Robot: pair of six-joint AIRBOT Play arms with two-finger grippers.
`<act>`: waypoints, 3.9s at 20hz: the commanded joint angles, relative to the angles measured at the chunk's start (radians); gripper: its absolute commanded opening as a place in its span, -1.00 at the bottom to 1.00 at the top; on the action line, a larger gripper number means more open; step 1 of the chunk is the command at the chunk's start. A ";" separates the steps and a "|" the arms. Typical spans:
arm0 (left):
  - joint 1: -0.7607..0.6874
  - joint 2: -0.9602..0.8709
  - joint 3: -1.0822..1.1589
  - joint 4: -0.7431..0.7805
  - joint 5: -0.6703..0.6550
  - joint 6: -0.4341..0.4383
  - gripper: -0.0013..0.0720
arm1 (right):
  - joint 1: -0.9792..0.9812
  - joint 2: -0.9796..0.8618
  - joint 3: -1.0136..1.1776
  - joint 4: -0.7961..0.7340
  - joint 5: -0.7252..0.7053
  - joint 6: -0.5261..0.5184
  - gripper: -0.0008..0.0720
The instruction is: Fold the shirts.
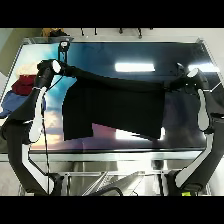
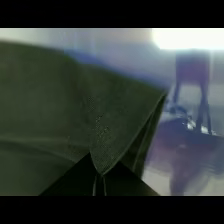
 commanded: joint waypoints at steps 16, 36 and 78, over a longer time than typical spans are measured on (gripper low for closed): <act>-0.016 -0.078 0.116 0.139 -0.122 -0.016 0.92 | 0.053 0.068 -0.015 -0.144 0.132 0.128 -0.08; 0.242 0.290 -0.727 -0.247 -0.486 0.042 0.62 | -0.164 0.673 -0.705 -0.131 0.316 0.156 0.75; 0.317 0.353 -0.865 -0.524 -0.457 0.236 -0.93 | -0.122 0.678 -1.175 0.209 0.042 -0.005 0.39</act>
